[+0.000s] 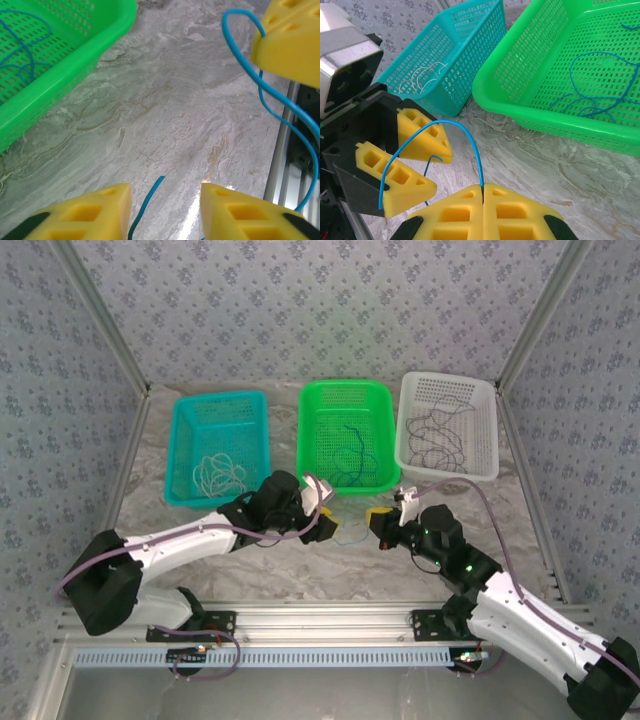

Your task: Untangle the cables

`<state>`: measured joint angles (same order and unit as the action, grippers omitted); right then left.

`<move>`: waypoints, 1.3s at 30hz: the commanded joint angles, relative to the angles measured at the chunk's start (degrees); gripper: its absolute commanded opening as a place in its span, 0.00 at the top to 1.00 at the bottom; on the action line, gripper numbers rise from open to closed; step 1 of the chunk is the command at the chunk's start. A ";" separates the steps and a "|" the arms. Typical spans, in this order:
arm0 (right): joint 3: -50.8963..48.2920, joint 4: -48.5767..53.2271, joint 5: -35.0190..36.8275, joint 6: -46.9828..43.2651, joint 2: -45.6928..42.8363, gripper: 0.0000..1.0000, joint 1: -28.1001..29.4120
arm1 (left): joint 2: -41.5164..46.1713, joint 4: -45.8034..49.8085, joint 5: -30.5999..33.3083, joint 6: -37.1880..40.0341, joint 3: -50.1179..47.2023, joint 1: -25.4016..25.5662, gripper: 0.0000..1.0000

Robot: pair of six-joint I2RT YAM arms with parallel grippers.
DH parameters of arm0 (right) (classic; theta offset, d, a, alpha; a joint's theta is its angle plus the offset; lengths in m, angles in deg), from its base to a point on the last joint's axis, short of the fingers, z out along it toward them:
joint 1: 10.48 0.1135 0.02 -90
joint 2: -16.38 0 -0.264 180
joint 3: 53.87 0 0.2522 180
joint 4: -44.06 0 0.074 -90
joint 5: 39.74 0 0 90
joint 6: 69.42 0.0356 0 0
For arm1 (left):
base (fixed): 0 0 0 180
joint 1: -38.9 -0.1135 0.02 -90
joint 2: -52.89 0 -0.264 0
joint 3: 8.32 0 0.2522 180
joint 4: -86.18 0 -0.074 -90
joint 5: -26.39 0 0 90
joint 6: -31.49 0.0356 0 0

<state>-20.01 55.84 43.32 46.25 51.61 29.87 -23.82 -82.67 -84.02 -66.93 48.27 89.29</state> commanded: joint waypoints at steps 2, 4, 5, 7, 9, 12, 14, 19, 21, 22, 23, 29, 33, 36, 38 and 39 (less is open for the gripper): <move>0.52 -1.64 -0.62 0.69 -1.41 1.00 -0.28 | -1.46 0.26 -2.29 0.43 1.87 0.41 0.66; 0.30 -1.72 -0.62 0.86 -2.03 1.00 -0.27 | -1.64 0.24 -2.11 0.43 1.96 0.42 0.69; 0.25 -1.70 -0.69 0.95 -2.30 1.00 -0.28 | -1.59 0.34 -1.88 0.26 1.96 0.41 0.72; 0.01 -1.69 -0.54 1.08 -2.94 1.00 -0.35 | -1.26 0.43 -0.54 0.08 1.76 0.43 0.84; -0.39 -1.29 -0.31 1.29 -3.44 1.00 -0.37 | -0.53 0.17 1.55 -0.52 1.47 0.41 0.95; -1.36 -0.87 0.62 1.78 -4.02 1.00 -0.37 | 1.64 -1.62 5.62 -2.38 0.01 0.41 1.00; -2.25 -0.75 1.94 2.60 -4.37 1.00 -0.37 | 3.36 -4.41 7.18 -4.05 -1.43 0.41 1.00; -6.34 -3.16 8.29 8.35 -5.78 1.00 -0.28 | 6.66 -9.51 10.99 -9.25 -4.18 0.41 1.00; -8.42 -4.43 11.01 11.12 -6.67 1.00 -0.18 | 7.98 -10.71 13.35 -11.37 -4.97 0.41 1.00; -9.56 -4.82 12.32 12.70 -7.22 1.00 -0.11 | 8.77 -11.68 14.52 -12.45 -5.57 0.41 1.00; -10.34 -4.96 13.48 13.99 -7.76 1.00 -0.04 | 9.52 -12.62 15.32 -13.25 -6.14 0.41 1.00; -12.07 2.64 21.27 22.33 -10.53 0.89 0.16 | 15.18 -17.51 20.05 -16.18 -9.10 0.41 1.00; -9.53 9.99 21.42 20.65 -10.53 0.67 0.18 | 17.26 -15.08 18.16 -13.24 -7.55 0.45 1.00; -6.61 14.53 21.97 16.98 -10.53 0.49 0.24 | 17.68 -10.49 15.33 -9.52 -5.49 0.42 1.00; -5.13 16.14 21.92 14.41 -10.47 0.39 0.24 | 17.97 -8.35 13.53 -7.72 -4.72 0.41 1.00; -4.48 16.44 21.70 13.22 -10.38 0.37 0.22 | 18.12 -7.34 12.86 -6.87 -4.31 0.43 1.00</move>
<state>-27.94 67.97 63.21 63.22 41.55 29.92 -6.75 -93.44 -68.26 -77.73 41.01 89.29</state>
